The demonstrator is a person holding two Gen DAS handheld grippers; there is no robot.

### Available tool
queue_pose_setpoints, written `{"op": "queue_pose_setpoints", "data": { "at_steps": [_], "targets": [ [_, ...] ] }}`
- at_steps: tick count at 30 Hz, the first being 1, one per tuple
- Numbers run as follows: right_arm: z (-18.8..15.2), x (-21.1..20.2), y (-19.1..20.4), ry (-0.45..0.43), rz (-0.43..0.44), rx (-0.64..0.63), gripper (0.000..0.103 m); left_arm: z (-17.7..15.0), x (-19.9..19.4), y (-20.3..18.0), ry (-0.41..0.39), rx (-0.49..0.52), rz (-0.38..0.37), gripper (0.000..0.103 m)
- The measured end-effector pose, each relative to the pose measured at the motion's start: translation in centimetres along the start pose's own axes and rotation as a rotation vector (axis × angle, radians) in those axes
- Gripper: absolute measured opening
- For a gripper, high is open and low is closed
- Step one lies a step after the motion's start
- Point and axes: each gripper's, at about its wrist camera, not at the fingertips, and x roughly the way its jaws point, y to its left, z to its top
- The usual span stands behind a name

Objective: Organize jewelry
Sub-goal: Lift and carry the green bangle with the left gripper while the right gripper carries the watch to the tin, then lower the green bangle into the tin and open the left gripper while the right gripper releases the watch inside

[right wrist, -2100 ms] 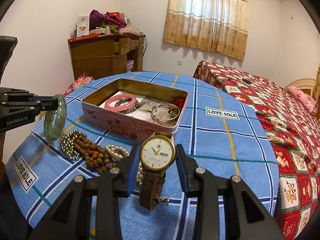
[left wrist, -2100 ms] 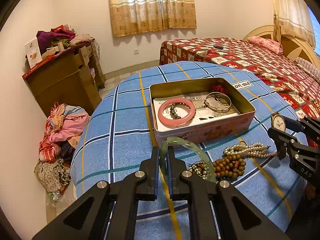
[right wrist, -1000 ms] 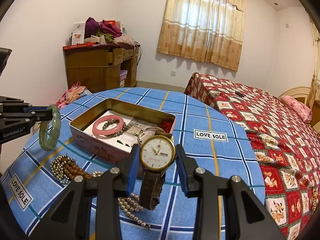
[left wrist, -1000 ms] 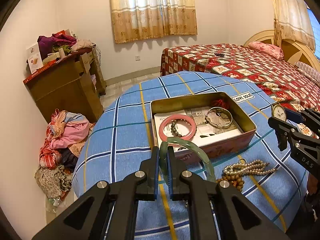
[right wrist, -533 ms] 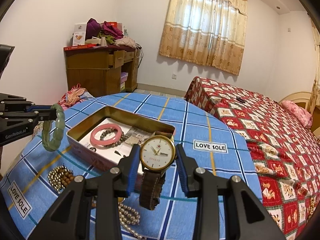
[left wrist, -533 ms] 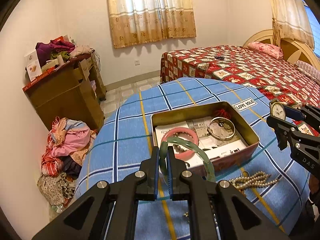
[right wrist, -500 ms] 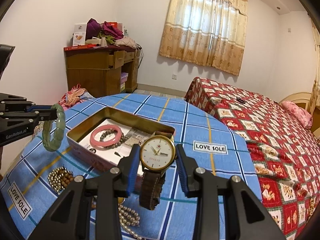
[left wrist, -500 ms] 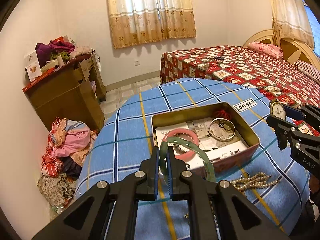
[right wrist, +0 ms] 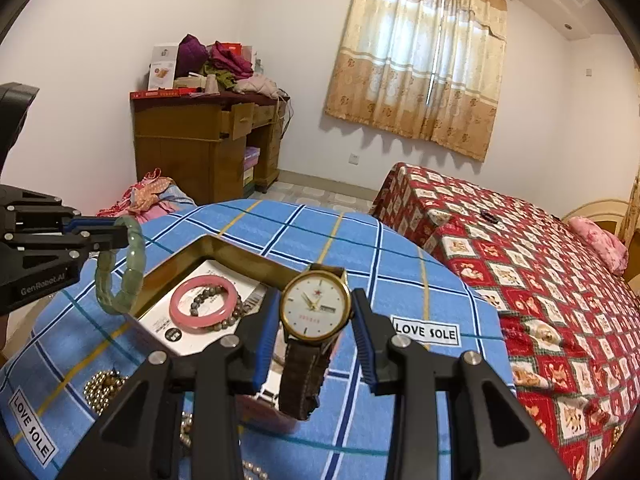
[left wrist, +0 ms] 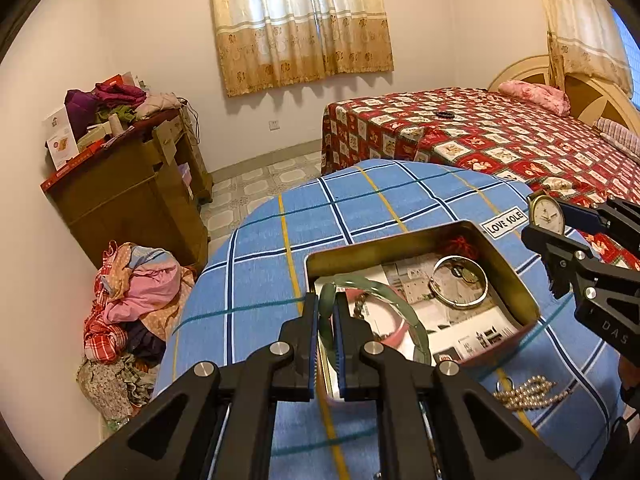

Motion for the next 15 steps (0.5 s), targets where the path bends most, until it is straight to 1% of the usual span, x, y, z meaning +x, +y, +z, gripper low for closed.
{"op": "queue_pose_setpoints", "data": {
  "at_steps": [7, 15],
  "targets": [
    [0.6, 2.0, -0.1, 0.016, 0.009, 0.007, 0.038, 1.0, 2.2, -0.2, 0.023, 0.02, 0.02, 0.006],
    [0.9, 3.9, 0.1, 0.044, 0.011, 0.009, 0.038, 1.5, 4.0, -0.7, 0.048, 0.044, 0.027, 0.006]
  ]
}}
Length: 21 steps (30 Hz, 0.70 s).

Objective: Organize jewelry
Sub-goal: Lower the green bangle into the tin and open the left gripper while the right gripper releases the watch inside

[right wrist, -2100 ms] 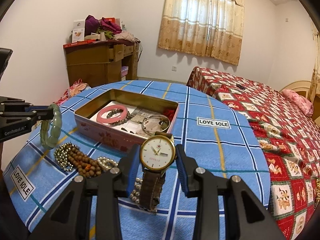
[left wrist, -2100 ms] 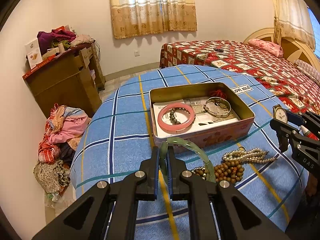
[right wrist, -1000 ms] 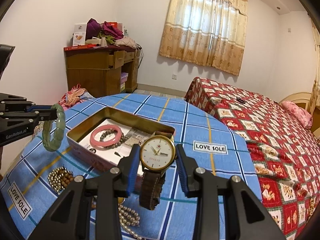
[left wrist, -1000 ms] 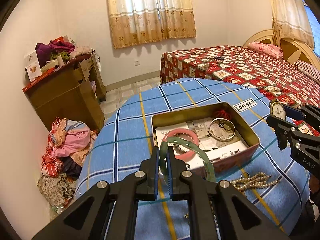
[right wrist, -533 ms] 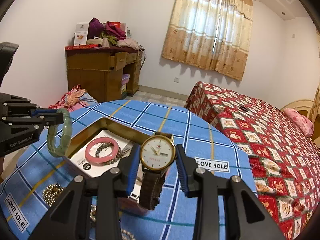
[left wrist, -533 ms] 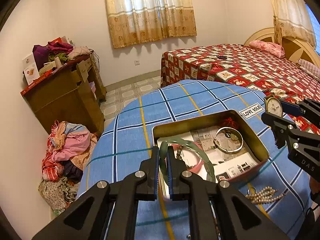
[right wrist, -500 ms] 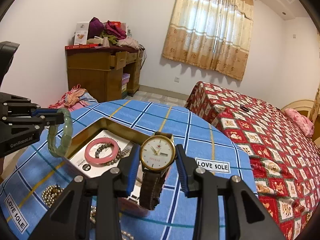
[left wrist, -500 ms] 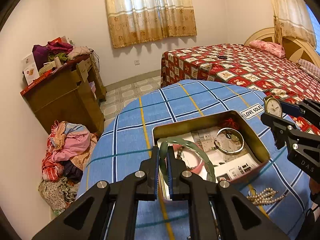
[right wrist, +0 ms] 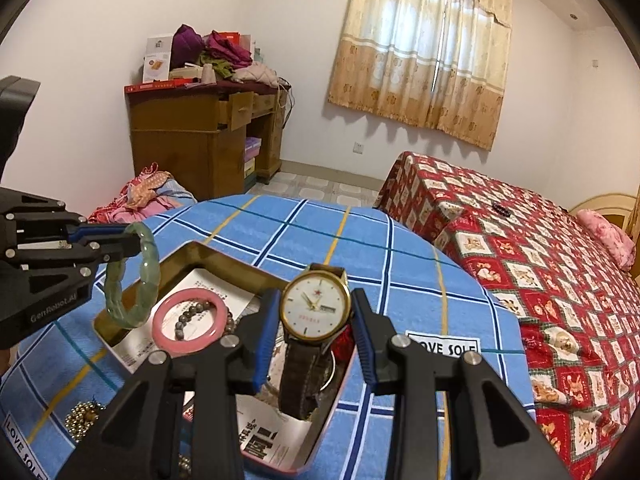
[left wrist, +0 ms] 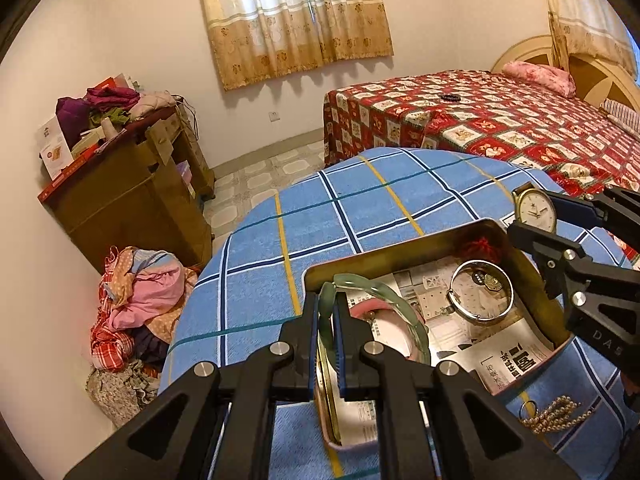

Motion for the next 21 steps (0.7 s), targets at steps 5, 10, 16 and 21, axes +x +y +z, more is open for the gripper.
{"op": "queue_pose_setpoints", "data": {
  "at_steps": [5, 10, 16, 21],
  "targets": [
    [-0.1, 1.2, 0.4, 0.024, 0.0, -0.012, 0.038, 0.0, 1.0, -0.3, 0.022, 0.012, 0.006, 0.006],
    [-0.3, 2.0, 0.6, 0.046, 0.001, -0.019, 0.038, 0.0, 2.0, -0.4, 0.04, 0.02, 0.009, 0.006],
    [-0.5, 3.1, 0.5, 0.08, -0.002, -0.017, 0.038, -0.1, 3.0, -0.7, 0.063, 0.024, 0.012, 0.006],
    [-0.9, 3.7, 0.5, 0.1, -0.004, -0.016, 0.038, -0.5, 3.5, -0.7, 0.065, 0.023, 0.016, 0.007]
  ]
}}
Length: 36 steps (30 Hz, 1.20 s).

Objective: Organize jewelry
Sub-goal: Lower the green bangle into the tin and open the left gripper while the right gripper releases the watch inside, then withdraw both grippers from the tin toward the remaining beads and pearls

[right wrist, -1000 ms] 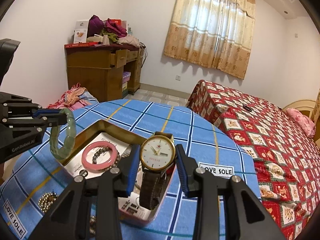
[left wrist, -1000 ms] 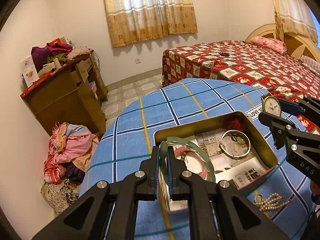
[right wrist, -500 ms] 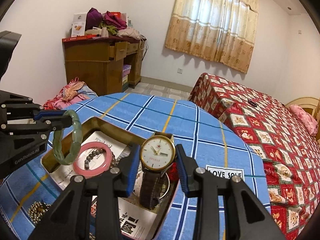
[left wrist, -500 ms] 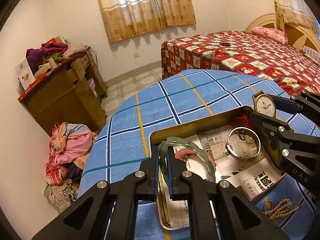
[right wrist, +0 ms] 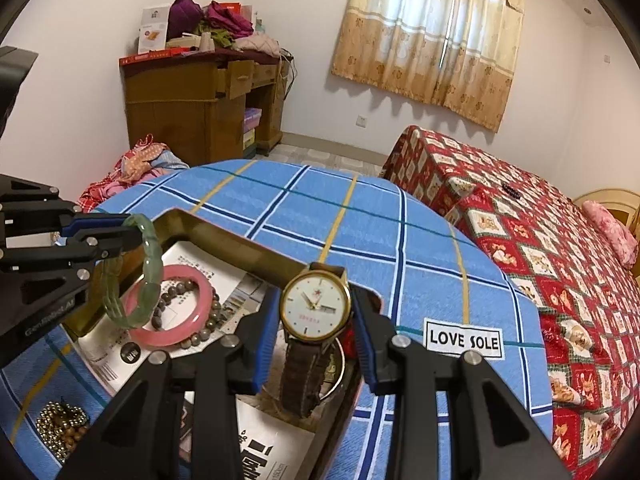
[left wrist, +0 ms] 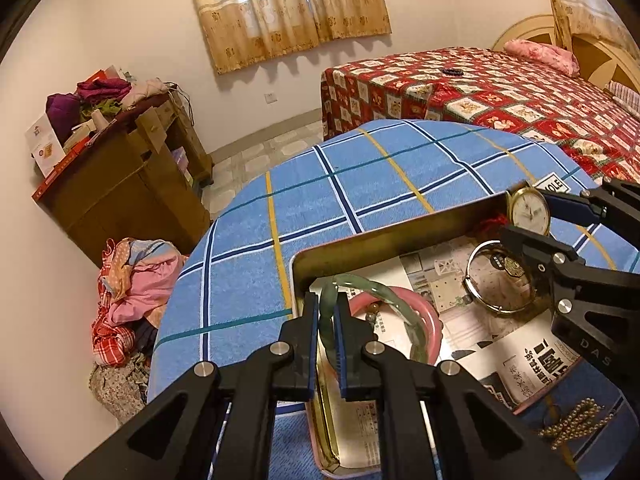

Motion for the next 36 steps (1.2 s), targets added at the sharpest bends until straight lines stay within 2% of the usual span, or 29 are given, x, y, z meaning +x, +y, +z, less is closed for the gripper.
{"op": "queue_pose_setpoints", "data": {
  "at_steps": [5, 6, 7, 8, 9, 10, 11, 26, 36],
  "targets": [
    [-0.2, -0.1, 0.0, -0.003, -0.001, 0.005, 0.04, -0.1, 0.5, -0.1, 0.02, 0.005, -0.003, 0.01],
    [-0.2, -0.1, 0.0, -0.003, -0.001, 0.005, 0.042, -0.2, 0.5, -0.2, 0.021, 0.014, -0.001, 0.012],
    [-0.2, -0.1, 0.0, -0.004, -0.003, 0.007, 0.05, -0.2, 0.5, -0.4, 0.023, 0.019, 0.0, 0.017],
    [-0.2, -0.3, -0.1, -0.01, -0.006, 0.012, 0.059, -0.2, 0.4, -0.4, 0.021, 0.019, 0.005, 0.029],
    [-0.2, -0.3, -0.1, -0.016, -0.011, 0.014, 0.062, -0.2, 0.3, -0.4, 0.016, 0.016, 0.014, 0.039],
    [-0.3, -0.3, -0.1, -0.017, -0.014, 0.014, 0.064, -0.2, 0.1, -0.3, 0.007, 0.01, 0.03, 0.061],
    [-0.4, -0.3, 0.0, -0.017, -0.017, 0.013, 0.064, -0.2, -0.1, -0.2, -0.006, 0.004, 0.041, 0.07],
    [-1.6, -1.1, -0.8, -0.004, -0.039, 0.038, 0.067, -1.6, -1.4, 0.5, -0.015, -0.033, 0.04, 0.07],
    [-4.2, -5.4, -1.2, -0.018, -0.036, 0.062, 0.069, -5.3, -5.2, 0.5, -0.029, -0.07, 0.01, 0.07]
  ]
}}
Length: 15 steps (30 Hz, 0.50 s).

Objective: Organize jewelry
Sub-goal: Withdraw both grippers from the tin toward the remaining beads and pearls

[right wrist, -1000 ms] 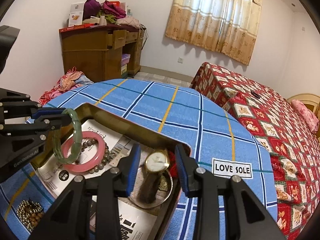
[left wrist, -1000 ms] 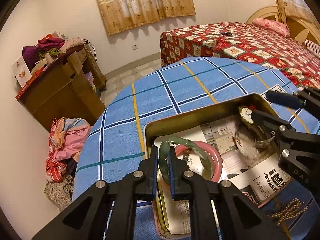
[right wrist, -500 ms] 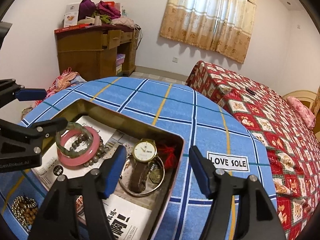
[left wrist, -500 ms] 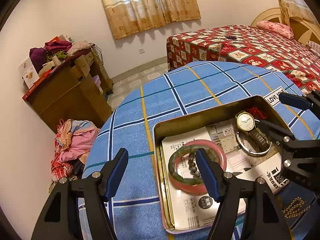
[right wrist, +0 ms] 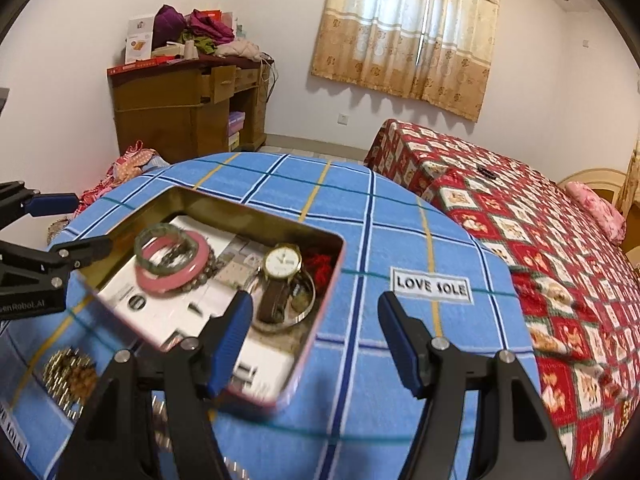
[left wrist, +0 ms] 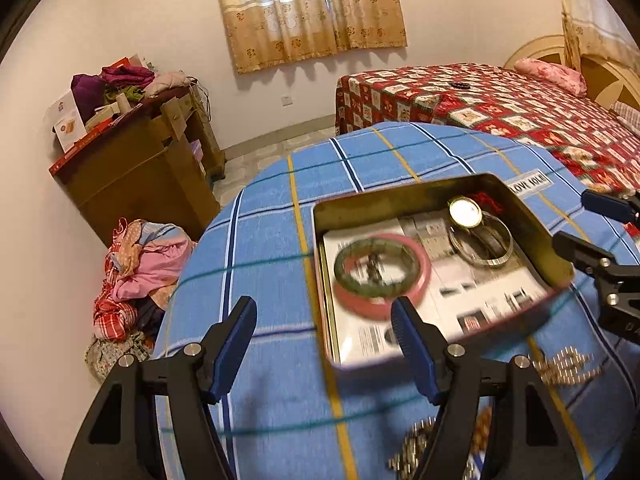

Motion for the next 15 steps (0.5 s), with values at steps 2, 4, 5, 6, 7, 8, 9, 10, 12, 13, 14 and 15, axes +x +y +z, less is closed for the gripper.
{"op": "queue_pose_setpoints", "data": {
  "at_steps": [2, 4, 5, 6, 7, 8, 9, 10, 12, 13, 14, 15],
  "targets": [
    [-1.0, -1.4, 0.0, -0.009, 0.006, -0.002, 0.071, -0.9, -0.8, -0.1, -0.004, -0.002, -0.009, 0.07],
    [-1.8, -2.2, 0.1, -0.012, 0.005, -0.009, 0.072, -2.2, -1.6, -0.2, 0.005, -0.001, -0.016, 0.07],
    [-2.4, -2.6, 0.1, -0.007, 0.009, -0.011, 0.072, -2.6, -1.8, -0.1, 0.008, -0.004, -0.016, 0.07],
    [-2.7, -2.7, 0.2, -0.001, 0.014, -0.012, 0.072, -3.2, -2.1, -0.1, 0.015, -0.011, -0.019, 0.07],
    [-3.3, -2.8, 0.4, 0.008, 0.02, -0.014, 0.072, -3.8, -2.3, -0.1, 0.023, -0.015, -0.025, 0.07],
    [-3.6, -2.9, 0.4, 0.013, 0.023, -0.017, 0.072, -4.2, -2.5, -0.1, 0.027, -0.016, -0.027, 0.07],
    [-3.9, -3.0, 0.5, 0.015, 0.024, -0.021, 0.072, -4.6, -2.8, -0.1, 0.032, -0.02, -0.025, 0.07],
    [-4.3, -2.9, 0.8, 0.021, 0.026, -0.032, 0.072, -5.0, -3.1, -0.1, 0.037, -0.025, -0.029, 0.07],
    [-4.9, -3.0, 1.3, 0.03, 0.036, -0.042, 0.072, -5.5, -3.6, -0.3, 0.037, -0.028, -0.039, 0.07],
    [-5.2, -3.1, 1.5, 0.033, 0.044, -0.046, 0.072, -5.7, -3.9, -0.5, 0.036, -0.032, -0.042, 0.07],
    [-5.4, -3.0, 1.7, 0.037, 0.051, -0.05, 0.072, -5.8, -4.1, -0.7, 0.034, -0.033, -0.05, 0.07],
    [-5.5, -3.0, 2.1, 0.042, 0.056, -0.058, 0.072, -5.9, -4.2, -1.1, 0.035, -0.027, -0.062, 0.07]
  ]
}}
